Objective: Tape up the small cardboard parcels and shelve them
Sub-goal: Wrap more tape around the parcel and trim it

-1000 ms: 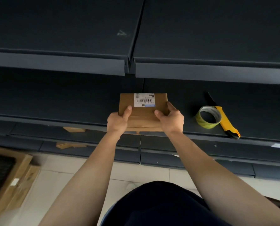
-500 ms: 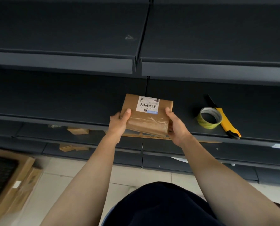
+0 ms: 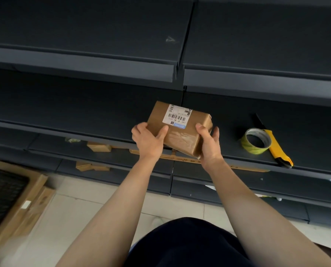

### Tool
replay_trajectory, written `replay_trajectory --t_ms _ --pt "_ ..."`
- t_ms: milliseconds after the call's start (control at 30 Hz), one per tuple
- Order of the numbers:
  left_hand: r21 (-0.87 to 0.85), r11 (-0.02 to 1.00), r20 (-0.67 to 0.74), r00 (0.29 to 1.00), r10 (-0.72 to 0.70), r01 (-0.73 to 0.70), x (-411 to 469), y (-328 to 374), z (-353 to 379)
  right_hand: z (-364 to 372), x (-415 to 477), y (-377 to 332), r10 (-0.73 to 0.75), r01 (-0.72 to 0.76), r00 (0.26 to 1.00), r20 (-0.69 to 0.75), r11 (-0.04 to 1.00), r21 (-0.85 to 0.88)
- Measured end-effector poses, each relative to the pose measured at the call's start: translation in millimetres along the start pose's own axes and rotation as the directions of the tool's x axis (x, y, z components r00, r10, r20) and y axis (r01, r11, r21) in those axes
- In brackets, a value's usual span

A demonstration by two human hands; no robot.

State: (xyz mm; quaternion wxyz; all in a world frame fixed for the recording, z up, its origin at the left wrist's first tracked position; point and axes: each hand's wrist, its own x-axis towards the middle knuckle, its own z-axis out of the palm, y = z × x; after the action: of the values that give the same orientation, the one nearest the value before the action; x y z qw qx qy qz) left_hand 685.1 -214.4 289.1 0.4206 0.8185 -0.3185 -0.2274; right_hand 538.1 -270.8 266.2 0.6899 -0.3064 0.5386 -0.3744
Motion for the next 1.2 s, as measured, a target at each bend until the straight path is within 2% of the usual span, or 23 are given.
replay_trajectory --t_ms 100,200,367,433,533,667,800,867,967,1067,1200 --pt "-0.006 1.000 -0.074 0.997 0.010 -0.011 -4 -3 -2 9 -9 4 -0.096 0.095 0.995 -0.010 0.994 -0.058" --pt "-0.109 0.994 -0.041 0.999 0.011 -0.016 -6 -6 -1 18 -14 7 -0.126 0.126 0.992 0.005 0.988 -0.085" --pt "-0.359 0.918 0.034 0.985 -0.168 0.169 -1 -14 -6 27 -16 25 -0.060 0.051 0.997 -0.042 0.980 -0.192" --pt "-0.439 0.874 0.070 0.978 -0.199 0.209 2 -21 -11 30 -18 30 -0.046 0.039 0.998 -0.031 0.979 -0.198" --pt "-0.450 0.863 0.141 0.973 -0.185 0.229 -2 -30 -17 35 -20 35 -0.043 0.048 0.998 0.043 0.992 -0.117" --pt "-0.535 0.807 0.268 0.956 -0.117 0.248 -14 -38 -25 46 -25 37 -0.019 0.041 0.994 0.106 0.976 -0.216" --pt "-0.571 0.790 0.295 0.954 -0.054 0.221 -20 -46 -43 51 -28 37 0.005 0.058 0.960 0.279 0.974 -0.218" --pt "-0.574 0.795 0.268 0.962 -0.045 0.197 -23 -49 -52 51 -28 37 -0.001 0.111 0.940 0.342 0.947 -0.301" --pt "-0.526 0.837 0.173 0.983 -0.066 0.149 -30 -51 -61 53 -31 35 -0.068 0.225 0.944 0.324 0.848 -0.480" --pt "-0.518 0.848 0.097 0.992 -0.075 0.115 -42 -50 -65 52 -38 35 -0.125 0.295 0.926 0.357 0.830 -0.474" --pt "-0.558 0.826 -0.022 0.994 -0.104 0.074 -65 -51 -71 52 -53 41 -0.122 0.340 0.879 0.460 0.838 -0.427"
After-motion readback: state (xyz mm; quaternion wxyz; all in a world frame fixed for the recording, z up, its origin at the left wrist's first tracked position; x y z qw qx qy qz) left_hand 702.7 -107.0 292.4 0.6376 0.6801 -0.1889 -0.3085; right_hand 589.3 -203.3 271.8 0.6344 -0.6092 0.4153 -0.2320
